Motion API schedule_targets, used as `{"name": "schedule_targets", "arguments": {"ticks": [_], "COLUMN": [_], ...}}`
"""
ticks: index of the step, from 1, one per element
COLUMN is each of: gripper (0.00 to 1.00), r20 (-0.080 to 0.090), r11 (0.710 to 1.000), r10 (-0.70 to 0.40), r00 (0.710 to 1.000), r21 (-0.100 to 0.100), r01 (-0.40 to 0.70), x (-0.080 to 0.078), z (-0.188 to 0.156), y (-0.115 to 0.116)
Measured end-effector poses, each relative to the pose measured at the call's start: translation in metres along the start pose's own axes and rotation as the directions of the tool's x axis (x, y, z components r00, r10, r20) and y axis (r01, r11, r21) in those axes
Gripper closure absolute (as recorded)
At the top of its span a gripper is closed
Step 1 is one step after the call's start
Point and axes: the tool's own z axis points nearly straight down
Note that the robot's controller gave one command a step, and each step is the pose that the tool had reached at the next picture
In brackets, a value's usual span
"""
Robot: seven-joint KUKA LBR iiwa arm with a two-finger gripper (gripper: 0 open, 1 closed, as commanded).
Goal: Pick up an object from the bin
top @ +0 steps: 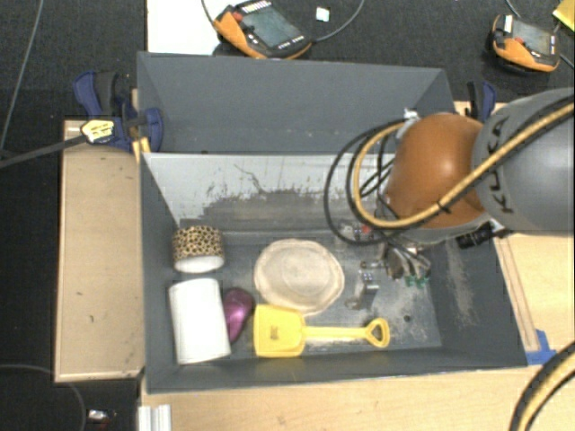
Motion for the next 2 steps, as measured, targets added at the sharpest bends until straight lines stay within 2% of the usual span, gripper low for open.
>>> {"name": "schedule_targets", "arguments": {"ticks": [1,2], "gripper": [0.00,0.00], "r20": [0.000,0.005], "r11": [1.000,1.000], "r10": [0.000,0.002], "r00": [1.000,1.000], "r21": [0.000,0.000], "r01": [0.000,-0.002], "x": [0.000,-0.016], "z": [0.000,0.010], "y": [0.000,0.002]}}
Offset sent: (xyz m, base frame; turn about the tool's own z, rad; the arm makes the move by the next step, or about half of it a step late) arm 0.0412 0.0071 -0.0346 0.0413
